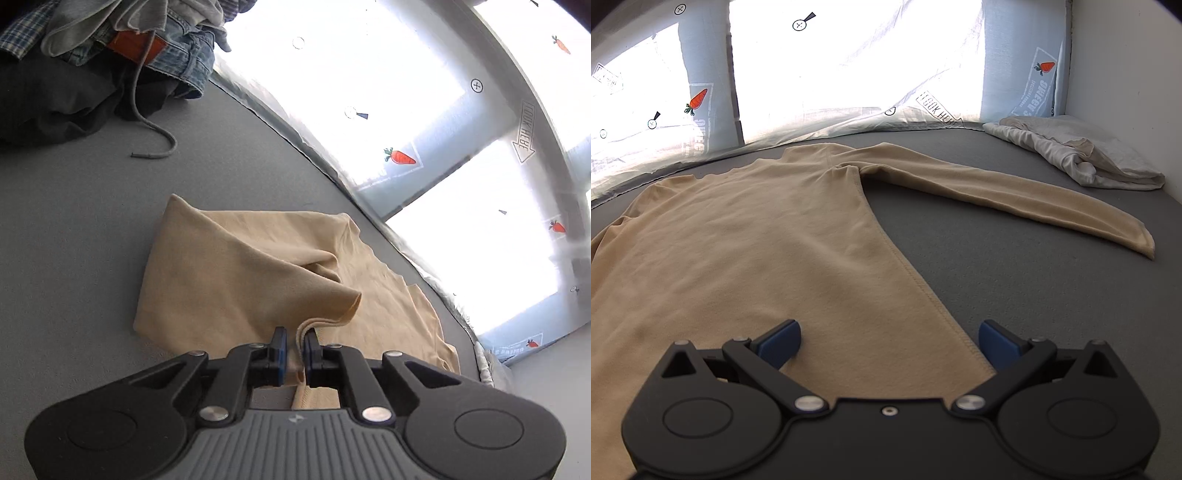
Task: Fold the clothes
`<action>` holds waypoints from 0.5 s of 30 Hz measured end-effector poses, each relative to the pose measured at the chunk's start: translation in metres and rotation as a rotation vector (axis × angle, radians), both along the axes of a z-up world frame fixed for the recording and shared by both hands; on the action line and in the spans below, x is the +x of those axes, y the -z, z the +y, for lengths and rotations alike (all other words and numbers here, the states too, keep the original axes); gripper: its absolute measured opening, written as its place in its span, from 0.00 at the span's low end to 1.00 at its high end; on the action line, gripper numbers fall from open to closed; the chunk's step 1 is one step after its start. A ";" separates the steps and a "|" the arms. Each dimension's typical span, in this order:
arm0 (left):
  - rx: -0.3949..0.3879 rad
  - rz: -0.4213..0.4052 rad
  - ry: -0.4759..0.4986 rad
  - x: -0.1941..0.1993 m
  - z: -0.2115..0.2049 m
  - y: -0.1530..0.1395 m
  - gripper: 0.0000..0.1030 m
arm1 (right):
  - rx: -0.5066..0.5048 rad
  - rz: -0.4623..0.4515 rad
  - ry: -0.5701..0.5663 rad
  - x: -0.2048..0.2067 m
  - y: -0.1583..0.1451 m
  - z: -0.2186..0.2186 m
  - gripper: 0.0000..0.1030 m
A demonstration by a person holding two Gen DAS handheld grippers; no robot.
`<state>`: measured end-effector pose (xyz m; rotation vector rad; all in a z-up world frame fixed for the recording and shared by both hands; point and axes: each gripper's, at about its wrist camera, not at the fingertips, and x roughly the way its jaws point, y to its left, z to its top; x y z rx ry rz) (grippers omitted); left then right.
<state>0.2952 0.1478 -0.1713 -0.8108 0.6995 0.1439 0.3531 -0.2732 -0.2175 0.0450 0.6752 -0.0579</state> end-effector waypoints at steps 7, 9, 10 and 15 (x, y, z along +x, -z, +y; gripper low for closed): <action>-0.061 0.050 0.008 0.005 -0.019 0.008 0.47 | 0.014 -0.001 -0.003 0.000 0.000 -0.003 1.00; -0.070 0.064 -0.040 -0.002 -0.013 0.011 0.48 | 0.013 0.010 -0.017 0.001 -0.001 -0.004 1.00; -0.070 0.080 -0.066 -0.005 -0.009 0.013 0.49 | 0.012 0.016 -0.024 0.001 -0.001 -0.005 1.00; -0.118 0.162 -0.179 -0.025 0.012 0.029 0.49 | 0.122 0.122 -0.024 0.017 -0.017 -0.021 0.95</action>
